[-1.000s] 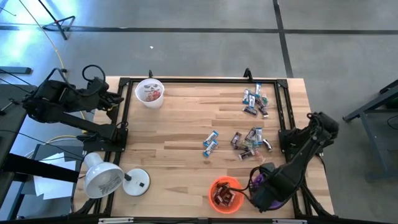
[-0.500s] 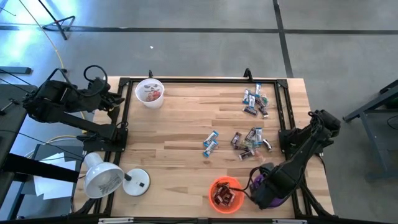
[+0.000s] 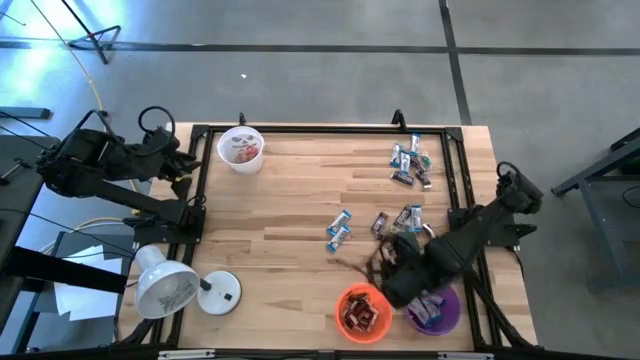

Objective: Organize candy in baskets
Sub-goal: Put the white chocolate into the purple bucket

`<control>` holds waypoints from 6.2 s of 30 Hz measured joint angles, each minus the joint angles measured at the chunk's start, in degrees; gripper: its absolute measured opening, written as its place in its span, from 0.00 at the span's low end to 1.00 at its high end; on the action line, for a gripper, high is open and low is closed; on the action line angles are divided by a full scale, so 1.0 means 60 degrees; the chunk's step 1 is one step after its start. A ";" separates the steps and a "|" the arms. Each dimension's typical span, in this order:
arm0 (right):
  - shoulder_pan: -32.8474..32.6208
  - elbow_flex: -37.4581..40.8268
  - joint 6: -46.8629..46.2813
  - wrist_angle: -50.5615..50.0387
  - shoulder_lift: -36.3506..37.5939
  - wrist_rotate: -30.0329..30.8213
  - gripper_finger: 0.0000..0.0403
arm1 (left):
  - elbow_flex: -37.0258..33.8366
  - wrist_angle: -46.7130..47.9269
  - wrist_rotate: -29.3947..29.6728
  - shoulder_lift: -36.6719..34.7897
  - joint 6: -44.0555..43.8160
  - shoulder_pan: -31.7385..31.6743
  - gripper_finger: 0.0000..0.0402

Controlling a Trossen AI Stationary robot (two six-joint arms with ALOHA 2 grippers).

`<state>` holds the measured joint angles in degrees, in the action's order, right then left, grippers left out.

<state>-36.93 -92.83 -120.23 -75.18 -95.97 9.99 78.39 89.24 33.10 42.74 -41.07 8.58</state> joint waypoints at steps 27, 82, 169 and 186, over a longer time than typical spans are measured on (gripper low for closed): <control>0.3380 0.1237 -0.2046 0.3710 -0.2604 0.1266 0.38 | -0.0004 0.0129 -0.0278 -0.1257 0.2559 0.0001 0.22; 0.4840 0.1237 -0.1305 0.6097 -0.4115 0.1435 0.38 | 0.0004 0.0129 -0.0350 -0.2218 0.3131 0.0004 0.22; -0.1601 0.1234 -0.2441 -0.0715 0.1116 -0.3413 0.01 | 0.0004 0.0126 0.1147 -0.2215 -0.1303 0.0004 0.22; -0.1736 0.1234 -0.1843 -0.0687 0.0999 -0.3146 0.35 | 0.0004 0.0129 0.1166 -0.2215 -0.1412 0.0002 0.22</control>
<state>-47.35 -85.43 -131.29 -79.31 -89.97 -8.88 78.41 90.02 40.10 29.45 -49.54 8.59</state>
